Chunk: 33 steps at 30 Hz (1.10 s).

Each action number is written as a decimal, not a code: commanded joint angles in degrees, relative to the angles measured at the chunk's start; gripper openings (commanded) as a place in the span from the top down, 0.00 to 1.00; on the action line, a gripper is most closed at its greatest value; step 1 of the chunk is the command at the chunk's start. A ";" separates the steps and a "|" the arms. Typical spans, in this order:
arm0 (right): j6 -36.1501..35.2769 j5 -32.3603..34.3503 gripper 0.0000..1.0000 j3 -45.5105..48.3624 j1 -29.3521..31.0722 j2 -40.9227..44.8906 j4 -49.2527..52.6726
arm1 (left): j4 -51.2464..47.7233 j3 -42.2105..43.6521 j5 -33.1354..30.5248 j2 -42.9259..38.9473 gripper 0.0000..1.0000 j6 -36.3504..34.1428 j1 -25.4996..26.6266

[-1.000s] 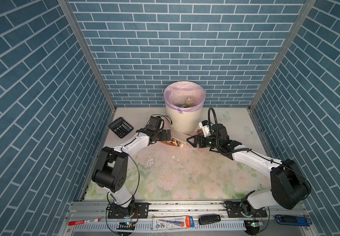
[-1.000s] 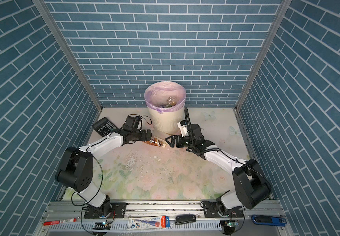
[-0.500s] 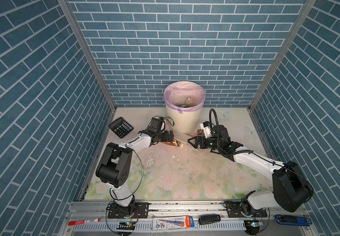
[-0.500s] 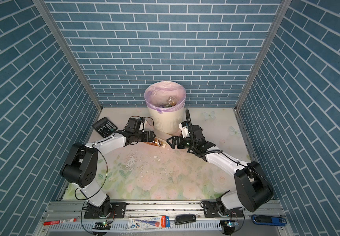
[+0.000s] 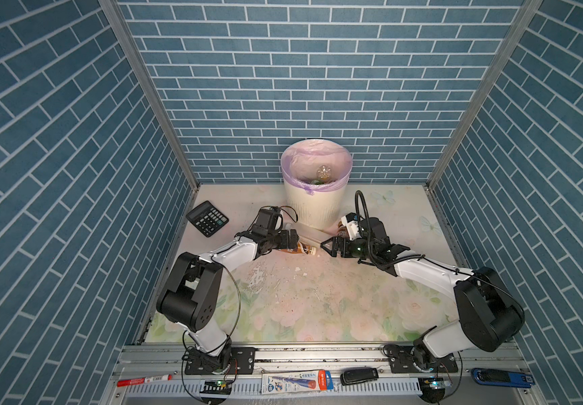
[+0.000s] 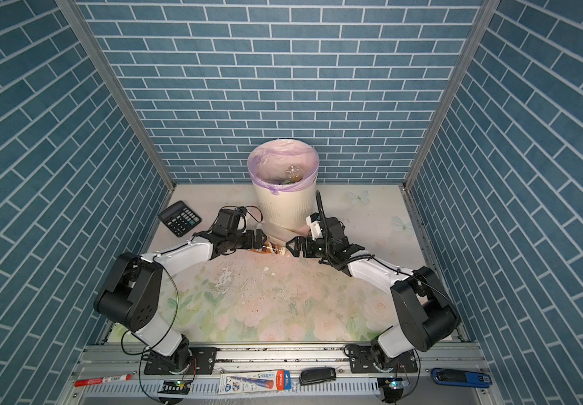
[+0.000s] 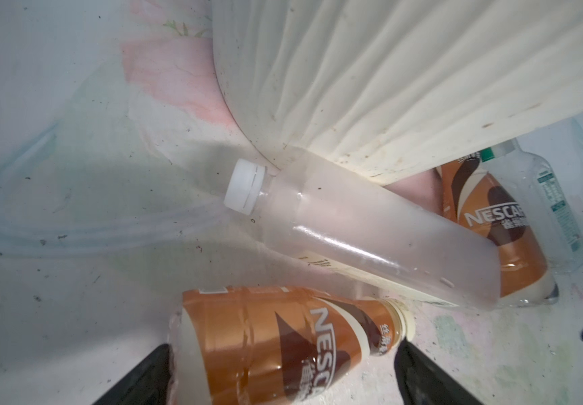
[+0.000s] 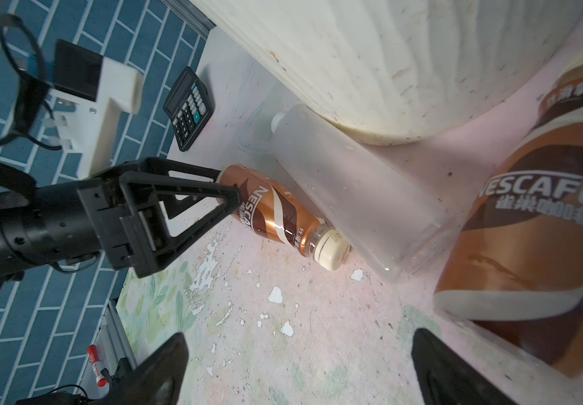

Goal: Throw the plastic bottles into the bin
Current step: 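Lower both grippers toward the brown Nescafe bottle beside the bin, then lower the left gripper onto the small brown Nescafe bottle and close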

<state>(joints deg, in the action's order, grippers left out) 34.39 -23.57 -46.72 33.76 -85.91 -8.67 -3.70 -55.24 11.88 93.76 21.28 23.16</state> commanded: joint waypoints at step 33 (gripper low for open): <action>1.64 2.12 0.01 7.22 0.44 2.11 -1.90 | -5.34 5.95 -7.31 -5.43 0.01 0.25 13.01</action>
<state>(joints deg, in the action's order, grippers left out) 34.74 -22.28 -41.21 33.87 -85.62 -9.93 -8.27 -49.84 5.61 89.03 21.21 34.85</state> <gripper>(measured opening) 0.993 0.994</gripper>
